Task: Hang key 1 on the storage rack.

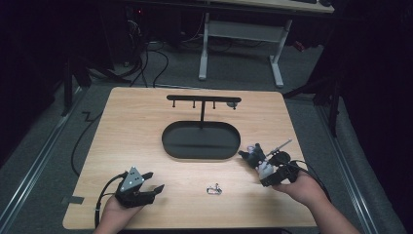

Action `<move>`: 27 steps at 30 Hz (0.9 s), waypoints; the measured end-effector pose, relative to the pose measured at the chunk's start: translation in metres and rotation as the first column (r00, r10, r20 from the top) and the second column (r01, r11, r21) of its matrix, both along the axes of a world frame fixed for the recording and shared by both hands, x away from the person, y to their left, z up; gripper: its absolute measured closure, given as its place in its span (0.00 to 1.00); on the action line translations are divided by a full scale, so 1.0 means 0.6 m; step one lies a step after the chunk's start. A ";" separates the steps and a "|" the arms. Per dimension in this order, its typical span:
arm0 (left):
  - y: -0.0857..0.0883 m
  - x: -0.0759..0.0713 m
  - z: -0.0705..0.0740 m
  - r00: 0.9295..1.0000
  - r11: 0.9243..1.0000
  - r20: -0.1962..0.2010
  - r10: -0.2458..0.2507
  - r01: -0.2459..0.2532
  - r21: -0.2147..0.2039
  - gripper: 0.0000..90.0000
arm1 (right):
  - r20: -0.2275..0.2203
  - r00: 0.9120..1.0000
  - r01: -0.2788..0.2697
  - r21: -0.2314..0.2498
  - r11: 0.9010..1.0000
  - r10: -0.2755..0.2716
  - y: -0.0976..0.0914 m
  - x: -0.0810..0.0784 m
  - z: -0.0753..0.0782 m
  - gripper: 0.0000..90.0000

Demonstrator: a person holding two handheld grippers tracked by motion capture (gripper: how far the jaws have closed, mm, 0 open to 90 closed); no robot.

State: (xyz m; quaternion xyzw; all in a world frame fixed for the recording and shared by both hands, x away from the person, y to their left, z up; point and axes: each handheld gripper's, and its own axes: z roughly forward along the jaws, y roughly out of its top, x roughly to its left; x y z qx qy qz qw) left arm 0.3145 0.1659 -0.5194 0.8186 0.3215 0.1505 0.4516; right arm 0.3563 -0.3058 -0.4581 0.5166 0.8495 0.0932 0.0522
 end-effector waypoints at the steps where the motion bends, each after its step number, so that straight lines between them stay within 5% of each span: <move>1: 0.000 0.000 0.000 1.000 1.000 0.000 -0.001 0.001 0.000 0.41 | -0.003 1.000 -0.002 -0.004 1.000 0.002 0.001 0.004 0.000 0.22; 17: 0.000 0.001 0.001 1.000 1.000 0.003 -0.005 0.005 0.009 0.42 | -0.021 1.000 0.011 -0.021 1.000 -0.011 0.003 0.059 -0.024 0.22; 27: 0.000 0.000 0.001 1.000 1.000 0.004 -0.010 0.010 0.011 0.42 | -0.031 0.999 0.010 -0.028 1.000 -0.011 0.009 0.072 -0.038 0.36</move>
